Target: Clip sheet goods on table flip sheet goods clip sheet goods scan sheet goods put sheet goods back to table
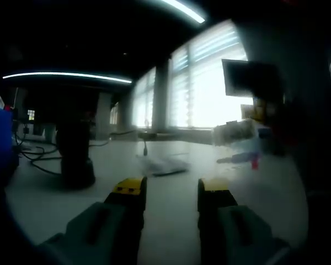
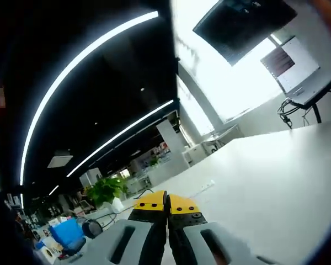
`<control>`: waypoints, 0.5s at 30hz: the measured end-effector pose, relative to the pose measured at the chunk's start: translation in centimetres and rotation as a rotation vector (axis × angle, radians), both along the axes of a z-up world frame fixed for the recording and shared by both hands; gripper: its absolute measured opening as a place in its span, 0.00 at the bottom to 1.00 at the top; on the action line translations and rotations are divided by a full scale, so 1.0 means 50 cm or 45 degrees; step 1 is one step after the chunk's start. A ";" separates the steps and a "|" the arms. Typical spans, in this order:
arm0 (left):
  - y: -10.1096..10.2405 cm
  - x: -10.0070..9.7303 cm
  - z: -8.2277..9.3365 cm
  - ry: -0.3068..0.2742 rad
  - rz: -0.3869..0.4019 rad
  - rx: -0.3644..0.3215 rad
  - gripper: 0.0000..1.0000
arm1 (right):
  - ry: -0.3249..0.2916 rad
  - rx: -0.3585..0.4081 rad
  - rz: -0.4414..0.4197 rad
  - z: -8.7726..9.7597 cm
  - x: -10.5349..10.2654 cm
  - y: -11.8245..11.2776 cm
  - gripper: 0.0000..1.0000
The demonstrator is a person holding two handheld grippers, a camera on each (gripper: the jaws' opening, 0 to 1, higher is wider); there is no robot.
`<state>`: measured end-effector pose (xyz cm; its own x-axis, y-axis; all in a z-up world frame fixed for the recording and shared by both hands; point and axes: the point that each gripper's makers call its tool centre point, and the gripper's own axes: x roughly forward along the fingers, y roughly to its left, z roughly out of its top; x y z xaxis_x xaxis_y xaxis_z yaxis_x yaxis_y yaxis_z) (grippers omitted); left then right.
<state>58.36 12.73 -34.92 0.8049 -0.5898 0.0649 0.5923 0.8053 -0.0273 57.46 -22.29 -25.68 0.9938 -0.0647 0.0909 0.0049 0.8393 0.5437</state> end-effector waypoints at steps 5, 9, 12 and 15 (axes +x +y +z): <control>-0.001 -0.001 0.000 0.000 -0.001 0.004 0.30 | 0.033 0.109 -0.091 -0.051 -0.006 -0.055 0.00; -0.001 0.000 -0.001 0.000 -0.001 0.007 0.30 | 0.043 0.148 -0.111 -0.068 -0.008 -0.069 0.00; -0.002 0.000 -0.001 0.000 -0.001 0.010 0.30 | 0.045 0.181 -0.145 -0.077 -0.015 -0.082 0.00; -0.001 0.000 -0.001 0.000 0.001 0.010 0.30 | 0.062 0.215 -0.172 -0.096 -0.022 -0.092 0.00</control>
